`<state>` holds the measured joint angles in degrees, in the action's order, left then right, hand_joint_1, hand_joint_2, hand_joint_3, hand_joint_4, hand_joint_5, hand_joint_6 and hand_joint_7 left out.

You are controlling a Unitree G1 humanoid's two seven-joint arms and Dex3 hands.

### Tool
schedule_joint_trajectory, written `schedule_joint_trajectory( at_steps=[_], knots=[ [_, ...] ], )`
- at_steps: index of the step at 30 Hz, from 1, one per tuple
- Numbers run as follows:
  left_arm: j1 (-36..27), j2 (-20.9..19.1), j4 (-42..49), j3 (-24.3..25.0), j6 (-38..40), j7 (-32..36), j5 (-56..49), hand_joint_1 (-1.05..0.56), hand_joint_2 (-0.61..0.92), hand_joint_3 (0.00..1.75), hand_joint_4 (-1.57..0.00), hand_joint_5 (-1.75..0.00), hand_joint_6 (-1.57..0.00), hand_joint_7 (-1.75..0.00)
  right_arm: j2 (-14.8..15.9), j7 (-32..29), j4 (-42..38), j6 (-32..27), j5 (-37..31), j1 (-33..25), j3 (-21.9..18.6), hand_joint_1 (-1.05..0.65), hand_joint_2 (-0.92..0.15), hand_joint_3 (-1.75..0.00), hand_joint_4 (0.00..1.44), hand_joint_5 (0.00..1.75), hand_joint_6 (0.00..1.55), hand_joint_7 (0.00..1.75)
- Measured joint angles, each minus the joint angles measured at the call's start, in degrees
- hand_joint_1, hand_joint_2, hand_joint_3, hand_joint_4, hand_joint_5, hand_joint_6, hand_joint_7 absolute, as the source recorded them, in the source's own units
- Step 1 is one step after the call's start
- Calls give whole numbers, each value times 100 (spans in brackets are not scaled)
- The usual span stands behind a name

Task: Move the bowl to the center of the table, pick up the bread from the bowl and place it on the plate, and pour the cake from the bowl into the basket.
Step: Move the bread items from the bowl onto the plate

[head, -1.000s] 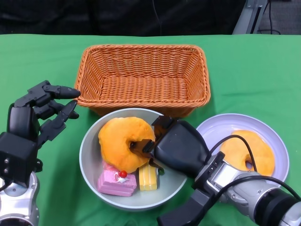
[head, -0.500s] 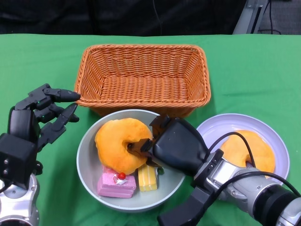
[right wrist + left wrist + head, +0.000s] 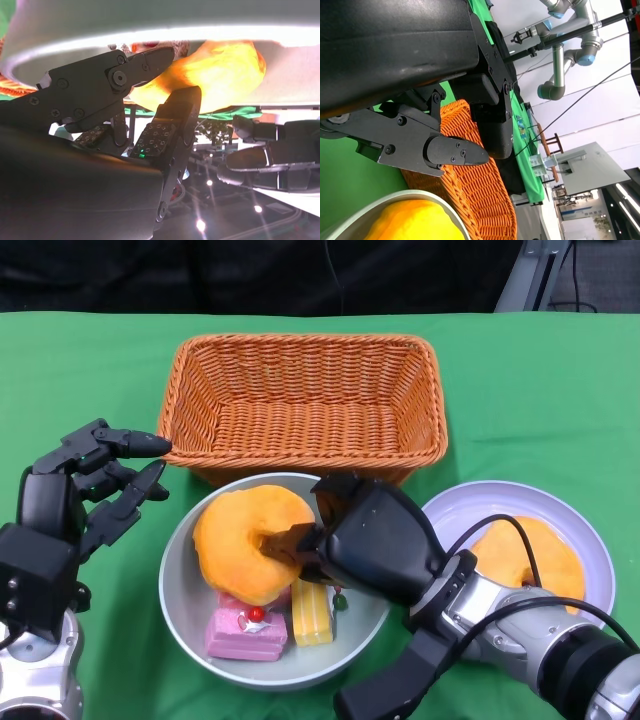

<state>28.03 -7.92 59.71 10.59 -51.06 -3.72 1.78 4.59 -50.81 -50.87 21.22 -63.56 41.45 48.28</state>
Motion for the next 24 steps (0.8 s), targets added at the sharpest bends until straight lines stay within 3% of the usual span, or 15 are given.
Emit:
schedule_joint_trajectory(
  at_steps=[14,19,21,22,24],
  knots=[
    [18,1,17,38,0,-92,113,-25,92,27,-82,-122,-85,-83,170,281,503,150,220,-3,-234,-23,-83,0,77,130,120,9],
    [23,-2,27,64,-3,-158,165,-25,92,27,-83,-122,-85,-82,375,633,925,279,406,-154,-381,-25,-84,-1,76,134,119,12],
    [25,-3,30,65,-3,-159,165,-25,92,27,-83,-121,-85,-82,464,761,1097,291,468,-224,-450,-27,-86,0,73,136,114,19],
    [26,-4,31,67,-3,-159,166,-24,92,27,-83,-121,-85,-82,516,848,1198,306,515,-269,-478,-27,-86,0,74,134,105,36],
    [28,-7,35,68,-3,-159,164,-24,92,27,-84,-121,-85,-82,600,997,1388,328,552,-379,-560,-28,-86,0,76,130,96,52]
  ],
)
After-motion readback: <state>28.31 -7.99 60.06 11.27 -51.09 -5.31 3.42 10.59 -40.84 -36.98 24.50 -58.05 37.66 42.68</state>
